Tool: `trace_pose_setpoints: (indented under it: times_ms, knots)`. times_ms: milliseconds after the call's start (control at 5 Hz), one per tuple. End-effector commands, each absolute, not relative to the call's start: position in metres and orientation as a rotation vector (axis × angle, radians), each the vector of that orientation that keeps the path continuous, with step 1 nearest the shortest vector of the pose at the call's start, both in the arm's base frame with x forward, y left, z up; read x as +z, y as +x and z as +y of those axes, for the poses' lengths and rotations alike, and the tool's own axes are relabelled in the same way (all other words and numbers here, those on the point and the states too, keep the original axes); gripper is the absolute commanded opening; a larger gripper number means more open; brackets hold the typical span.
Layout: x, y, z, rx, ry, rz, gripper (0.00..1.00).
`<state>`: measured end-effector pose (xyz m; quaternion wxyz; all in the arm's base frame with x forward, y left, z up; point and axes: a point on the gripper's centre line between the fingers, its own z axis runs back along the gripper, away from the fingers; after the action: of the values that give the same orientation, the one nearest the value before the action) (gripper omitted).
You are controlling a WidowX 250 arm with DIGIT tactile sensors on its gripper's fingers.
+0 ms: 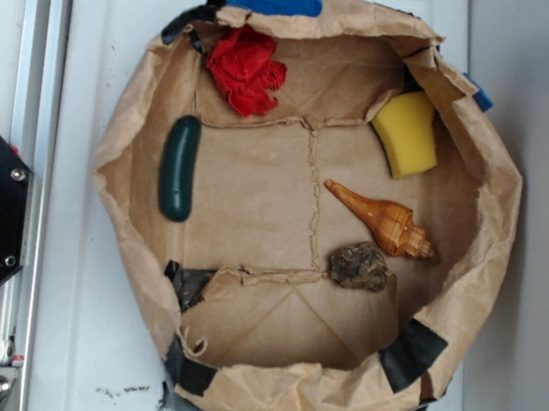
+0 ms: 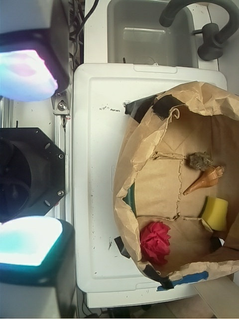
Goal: Grab the rock.
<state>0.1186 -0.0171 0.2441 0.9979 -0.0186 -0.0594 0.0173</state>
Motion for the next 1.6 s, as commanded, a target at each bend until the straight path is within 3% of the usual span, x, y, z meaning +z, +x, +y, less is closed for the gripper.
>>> trace_pose_setpoints:
  times_ms: [0, 200, 400, 600, 800, 1000, 1400]
  knots:
    - [0.244, 0.119, -0.017, 0.035, -0.037, -0.119, 1.00]
    - [0.234, 0.165, -0.026, 0.061, -0.092, -0.209, 1.00]
    - [0.230, 0.190, -0.024, 0.097, -0.125, -0.235, 1.00]
    - [0.220, 0.218, -0.006, 0.313, -0.145, -0.305, 1.00]
    - [0.209, 0.228, 0.006, 0.577, -0.184, -0.285, 1.00]
    - [0.215, 0.250, 0.003, 0.566, -0.246, -0.233, 1.00]
    - [0.215, 0.250, 0.003, 0.566, -0.246, -0.233, 1.00]
